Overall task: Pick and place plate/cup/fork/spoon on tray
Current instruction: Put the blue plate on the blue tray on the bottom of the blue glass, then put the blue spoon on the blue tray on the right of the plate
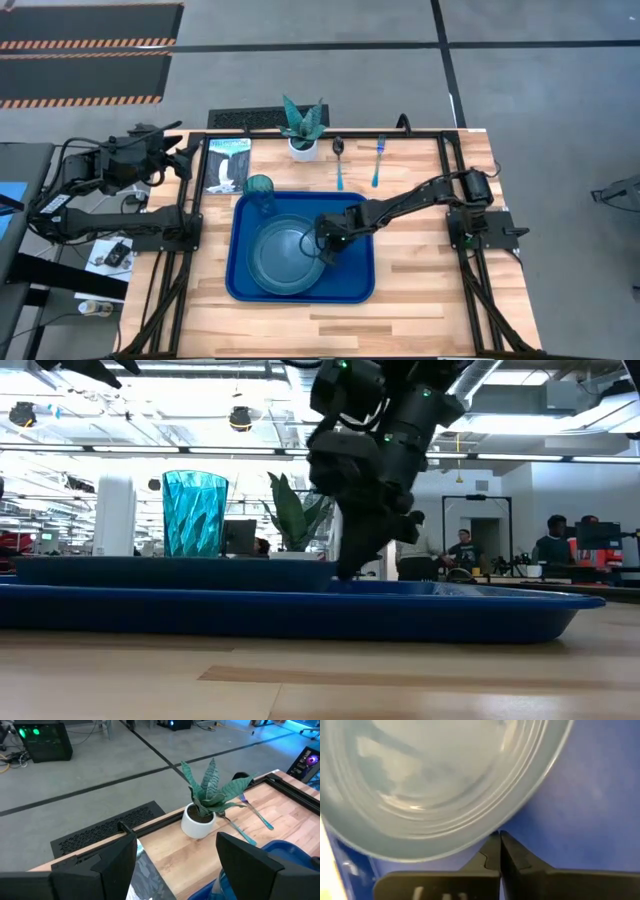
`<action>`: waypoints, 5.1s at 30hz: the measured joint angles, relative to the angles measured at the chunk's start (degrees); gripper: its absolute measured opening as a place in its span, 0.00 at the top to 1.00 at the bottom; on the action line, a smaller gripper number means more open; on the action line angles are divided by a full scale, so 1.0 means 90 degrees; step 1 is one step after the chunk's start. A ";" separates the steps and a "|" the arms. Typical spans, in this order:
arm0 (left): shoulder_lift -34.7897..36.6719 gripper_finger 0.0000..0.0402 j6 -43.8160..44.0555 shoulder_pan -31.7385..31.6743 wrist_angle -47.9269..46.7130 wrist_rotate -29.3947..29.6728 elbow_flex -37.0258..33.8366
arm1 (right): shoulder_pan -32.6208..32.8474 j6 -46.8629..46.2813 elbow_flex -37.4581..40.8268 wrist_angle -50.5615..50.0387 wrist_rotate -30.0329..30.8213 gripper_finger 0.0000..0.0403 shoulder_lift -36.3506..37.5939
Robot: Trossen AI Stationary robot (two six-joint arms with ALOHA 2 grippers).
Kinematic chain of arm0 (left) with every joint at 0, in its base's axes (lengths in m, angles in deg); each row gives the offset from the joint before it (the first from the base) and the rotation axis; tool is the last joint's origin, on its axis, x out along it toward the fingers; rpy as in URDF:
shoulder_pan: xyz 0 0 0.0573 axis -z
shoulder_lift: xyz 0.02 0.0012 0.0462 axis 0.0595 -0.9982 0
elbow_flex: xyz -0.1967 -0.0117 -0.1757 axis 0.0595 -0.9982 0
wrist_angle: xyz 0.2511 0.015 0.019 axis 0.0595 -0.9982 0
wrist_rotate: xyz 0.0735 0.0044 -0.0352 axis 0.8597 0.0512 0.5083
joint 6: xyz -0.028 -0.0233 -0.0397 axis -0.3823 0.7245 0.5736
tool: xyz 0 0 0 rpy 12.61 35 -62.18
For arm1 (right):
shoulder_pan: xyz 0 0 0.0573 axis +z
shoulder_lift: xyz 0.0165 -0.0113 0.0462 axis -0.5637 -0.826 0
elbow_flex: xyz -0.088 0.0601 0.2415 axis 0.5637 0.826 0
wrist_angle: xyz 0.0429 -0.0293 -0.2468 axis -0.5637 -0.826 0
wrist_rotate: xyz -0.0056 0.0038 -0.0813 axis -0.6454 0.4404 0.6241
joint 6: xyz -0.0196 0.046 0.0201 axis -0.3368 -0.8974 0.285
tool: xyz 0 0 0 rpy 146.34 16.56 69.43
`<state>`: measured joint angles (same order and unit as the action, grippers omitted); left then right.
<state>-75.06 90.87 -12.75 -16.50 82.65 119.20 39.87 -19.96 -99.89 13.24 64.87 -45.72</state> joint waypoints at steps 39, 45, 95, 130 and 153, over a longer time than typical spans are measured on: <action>-0.0001 0.35 0.0267 0.0001 0.0002 -0.0005 0.0000 | -0.2801 0.0167 0.0110 -0.2339 0.1639 0.61 0.1837; -0.0002 0.35 0.0284 0.0002 0.0002 0.0001 0.0000 | -0.3512 0.0333 -0.0402 -0.1453 0.1281 0.44 0.0830; -0.0216 0.35 0.0323 -0.0001 0.0626 -0.1042 0.0002 | -0.4710 0.1041 -0.0086 -0.3328 0.1311 0.58 0.1948; -0.9548 0.42 -0.0324 0.0547 0.4011 -0.1232 0.3314 | -0.3652 -0.0275 0.2885 -0.2526 0.1592 0.60 0.5943; -1.2038 0.42 0.0679 -0.0095 0.2809 -0.0490 0.6003 | -0.2955 -0.0328 0.2875 -0.2543 0.1582 0.62 0.5940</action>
<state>-183.41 96.98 -13.61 8.78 78.24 173.23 13.27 -22.91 -74.01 -9.65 79.11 7.74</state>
